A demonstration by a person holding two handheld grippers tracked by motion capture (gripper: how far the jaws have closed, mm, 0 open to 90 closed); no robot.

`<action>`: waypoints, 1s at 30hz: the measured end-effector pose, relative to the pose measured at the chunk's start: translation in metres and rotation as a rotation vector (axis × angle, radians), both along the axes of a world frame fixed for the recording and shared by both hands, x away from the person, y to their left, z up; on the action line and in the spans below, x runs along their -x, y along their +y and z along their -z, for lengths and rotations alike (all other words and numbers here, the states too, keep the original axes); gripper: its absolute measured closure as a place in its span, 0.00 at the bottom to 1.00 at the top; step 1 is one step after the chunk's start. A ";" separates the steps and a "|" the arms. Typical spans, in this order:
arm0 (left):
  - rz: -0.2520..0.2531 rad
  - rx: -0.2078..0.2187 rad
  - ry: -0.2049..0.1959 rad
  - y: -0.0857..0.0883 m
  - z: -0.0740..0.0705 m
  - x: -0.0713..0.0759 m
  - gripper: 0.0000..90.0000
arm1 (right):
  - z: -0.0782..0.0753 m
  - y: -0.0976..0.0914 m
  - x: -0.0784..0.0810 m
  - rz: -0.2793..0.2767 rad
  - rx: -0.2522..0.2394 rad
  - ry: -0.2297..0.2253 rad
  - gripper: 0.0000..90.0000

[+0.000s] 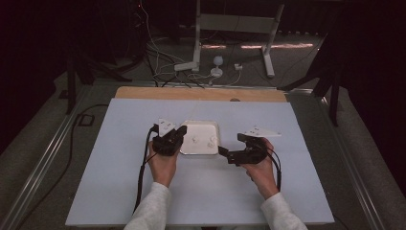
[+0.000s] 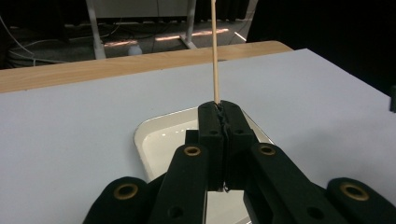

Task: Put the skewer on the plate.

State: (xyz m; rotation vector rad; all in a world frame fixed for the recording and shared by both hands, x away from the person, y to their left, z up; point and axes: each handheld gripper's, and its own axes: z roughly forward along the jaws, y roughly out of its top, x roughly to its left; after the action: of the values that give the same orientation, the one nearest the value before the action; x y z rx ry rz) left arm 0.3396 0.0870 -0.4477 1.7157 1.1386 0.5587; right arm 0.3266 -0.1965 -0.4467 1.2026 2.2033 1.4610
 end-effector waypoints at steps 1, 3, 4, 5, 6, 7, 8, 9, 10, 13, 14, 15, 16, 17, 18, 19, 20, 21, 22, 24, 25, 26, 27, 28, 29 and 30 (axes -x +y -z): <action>-0.002 -0.001 -0.001 -0.001 0.001 -0.001 1.00 | 0.000 -0.002 0.001 0.003 -0.003 0.000 0.01; -0.003 -0.003 0.001 -0.002 0.002 -0.002 1.00 | 0.001 -0.006 0.002 0.010 -0.005 -0.001 0.01; -0.004 -0.003 0.001 -0.003 0.002 -0.003 1.00 | 0.002 -0.008 0.003 0.012 -0.006 -0.002 0.01; -0.006 -0.002 0.002 -0.004 0.003 -0.003 1.00 | 0.002 -0.009 0.004 0.014 -0.004 -0.001 0.01; -0.006 -0.005 0.001 -0.004 0.003 -0.004 1.00 | 0.002 -0.011 0.004 0.017 -0.002 -0.002 0.01; -0.008 -0.004 0.002 -0.005 0.004 -0.004 1.00 | 0.002 -0.013 0.005 0.020 -0.001 -0.003 0.01; -0.010 -0.004 0.002 -0.006 0.004 -0.005 1.00 | 0.002 -0.015 0.005 0.023 -0.001 -0.004 0.01; -0.012 -0.006 0.002 -0.007 0.005 -0.005 1.00 | 0.002 -0.017 0.006 0.026 -0.001 -0.004 0.01; -0.015 -0.007 0.002 -0.007 0.005 -0.006 1.00 | 0.001 -0.019 0.007 0.028 -0.001 -0.005 0.01; -0.021 -0.010 0.002 -0.009 0.007 -0.008 1.00 | 0.000 -0.025 0.010 0.035 0.004 -0.011 0.01; -0.024 -0.007 0.005 -0.009 0.008 -0.009 1.00 | 0.000 -0.027 0.011 0.037 0.005 -0.012 0.01; -0.023 -0.010 0.006 -0.010 0.008 -0.009 1.00 | 0.000 -0.029 0.012 0.037 0.005 -0.014 0.01; -0.026 -0.012 0.007 -0.011 0.009 -0.010 1.00 | 0.000 -0.031 0.013 0.039 0.006 -0.018 0.01; -0.025 -0.014 0.010 -0.011 0.010 -0.011 1.00 | -0.001 -0.033 0.014 0.041 0.006 -0.017 0.01; -0.028 -0.016 0.011 -0.012 0.011 -0.011 0.99 | -0.001 -0.035 0.015 0.043 0.005 -0.020 0.01; -0.029 -0.017 0.012 -0.012 0.011 -0.012 0.99 | -0.001 -0.038 0.017 0.046 0.006 -0.022 0.01; -0.031 -0.015 0.013 -0.013 0.012 -0.012 0.99 | -0.001 -0.040 0.018 0.050 0.004 -0.023 0.01; -0.033 -0.018 0.016 -0.013 0.013 -0.013 0.99 | -0.001 -0.043 0.019 0.051 0.005 -0.028 0.01; -0.034 -0.019 0.016 -0.014 0.013 -0.013 0.99 | -0.001 -0.045 0.020 0.054 0.006 -0.031 0.01; -0.037 -0.020 0.018 -0.014 0.014 -0.014 0.99 | -0.001 -0.051 0.023 0.060 0.010 -0.036 0.01; -0.038 -0.024 0.019 -0.014 0.014 -0.014 0.99 | -0.001 -0.053 0.025 0.063 0.015 -0.039 0.01; -0.041 -0.024 0.019 -0.015 0.015 -0.015 0.99 | -0.001 -0.056 0.027 0.067 0.016 -0.040 0.01; -0.041 -0.028 0.021 -0.015 0.016 -0.015 0.99 | 0.000 -0.058 0.029 0.068 0.019 -0.045 0.01; -0.040 -0.033 0.020 -0.015 0.016 -0.015 0.99 | 0.001 -0.061 0.031 0.070 0.024 -0.049 0.01; -0.040 -0.035 0.022 -0.016 0.017 -0.016 0.99 | 0.001 -0.064 0.033 0.071 0.033 -0.055 0.01; -0.039 -0.040 0.022 -0.017 0.018 -0.016 0.99 | 0.002 -0.066 0.035 0.074 0.039 -0.058 0.01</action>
State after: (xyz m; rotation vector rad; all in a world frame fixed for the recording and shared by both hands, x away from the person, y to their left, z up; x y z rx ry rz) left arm 0.3558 0.0704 -0.4654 1.7408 1.1859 0.5915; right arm 0.2917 -0.2626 -0.4486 1.2004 2.1159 1.4001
